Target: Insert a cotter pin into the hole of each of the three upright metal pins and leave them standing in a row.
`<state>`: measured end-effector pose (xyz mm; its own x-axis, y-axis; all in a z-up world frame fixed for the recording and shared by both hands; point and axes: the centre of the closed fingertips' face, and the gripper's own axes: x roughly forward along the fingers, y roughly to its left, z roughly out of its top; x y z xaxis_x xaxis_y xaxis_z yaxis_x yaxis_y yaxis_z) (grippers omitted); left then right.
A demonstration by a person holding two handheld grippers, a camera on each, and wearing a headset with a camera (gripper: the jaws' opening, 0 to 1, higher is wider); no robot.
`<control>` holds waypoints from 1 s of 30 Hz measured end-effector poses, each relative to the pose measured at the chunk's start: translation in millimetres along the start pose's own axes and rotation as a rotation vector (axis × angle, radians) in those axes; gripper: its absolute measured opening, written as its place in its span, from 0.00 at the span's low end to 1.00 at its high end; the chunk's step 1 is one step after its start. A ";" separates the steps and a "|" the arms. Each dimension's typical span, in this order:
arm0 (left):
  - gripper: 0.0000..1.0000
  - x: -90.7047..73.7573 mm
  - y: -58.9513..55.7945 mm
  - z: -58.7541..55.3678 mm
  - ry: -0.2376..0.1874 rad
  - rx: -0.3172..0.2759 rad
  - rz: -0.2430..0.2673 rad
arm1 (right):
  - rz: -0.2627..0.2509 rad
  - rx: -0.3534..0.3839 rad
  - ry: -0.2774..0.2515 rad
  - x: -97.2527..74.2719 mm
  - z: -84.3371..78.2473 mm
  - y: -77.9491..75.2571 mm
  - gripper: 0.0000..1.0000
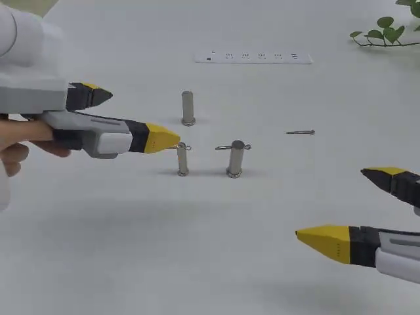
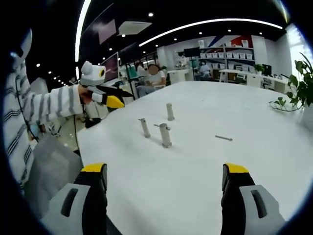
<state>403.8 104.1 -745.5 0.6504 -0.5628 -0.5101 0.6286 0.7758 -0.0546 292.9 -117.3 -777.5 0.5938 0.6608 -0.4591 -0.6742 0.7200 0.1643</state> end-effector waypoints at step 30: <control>0.52 91.6 39.6 17.3 0.054 0.057 -0.063 | -0.014 -0.005 0.020 -1.2 -10.9 -1.0 0.95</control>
<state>495.6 78.3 -779.6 0.5859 -0.5929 -0.5525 0.6919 0.7209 -0.0400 288.1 -121.1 -786.7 0.5942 0.6464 -0.4787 -0.6682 0.7279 0.1536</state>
